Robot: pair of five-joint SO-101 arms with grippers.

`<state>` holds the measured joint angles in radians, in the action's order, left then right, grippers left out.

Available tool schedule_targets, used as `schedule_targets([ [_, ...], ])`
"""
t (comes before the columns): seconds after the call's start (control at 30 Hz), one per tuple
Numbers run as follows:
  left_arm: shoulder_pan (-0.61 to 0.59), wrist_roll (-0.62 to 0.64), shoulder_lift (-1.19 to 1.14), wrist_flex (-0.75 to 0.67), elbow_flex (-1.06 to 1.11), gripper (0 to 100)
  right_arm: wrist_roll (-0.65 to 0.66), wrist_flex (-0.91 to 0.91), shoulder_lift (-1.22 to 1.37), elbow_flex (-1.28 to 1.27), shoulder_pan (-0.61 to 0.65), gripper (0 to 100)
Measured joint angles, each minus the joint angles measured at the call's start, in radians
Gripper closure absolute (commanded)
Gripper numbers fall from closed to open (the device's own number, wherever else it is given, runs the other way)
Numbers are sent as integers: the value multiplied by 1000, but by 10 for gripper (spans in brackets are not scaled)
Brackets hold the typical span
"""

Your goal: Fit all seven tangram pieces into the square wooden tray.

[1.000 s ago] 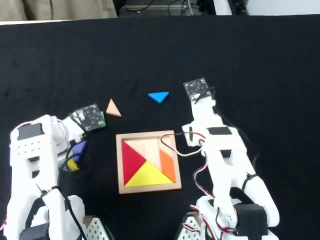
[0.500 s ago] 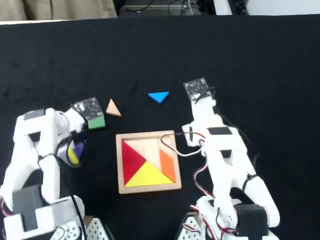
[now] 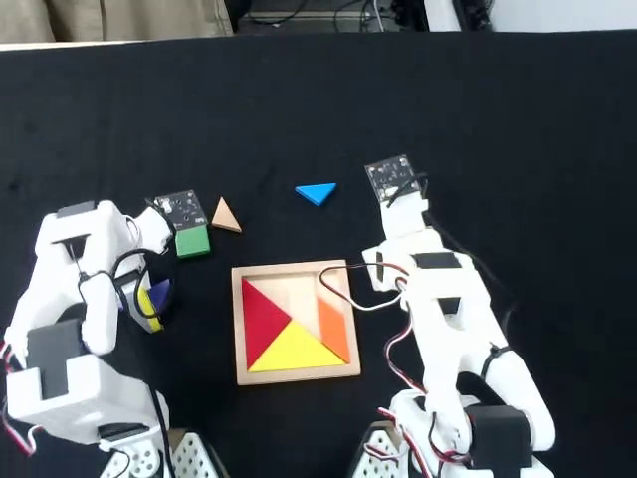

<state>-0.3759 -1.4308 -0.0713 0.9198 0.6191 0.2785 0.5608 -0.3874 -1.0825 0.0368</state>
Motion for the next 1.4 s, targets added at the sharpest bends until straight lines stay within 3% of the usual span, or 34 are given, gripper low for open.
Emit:
schedule_targets([
  [1.4,48,-5,-63,11,-54,641,0,0,0,0,21,986],
])
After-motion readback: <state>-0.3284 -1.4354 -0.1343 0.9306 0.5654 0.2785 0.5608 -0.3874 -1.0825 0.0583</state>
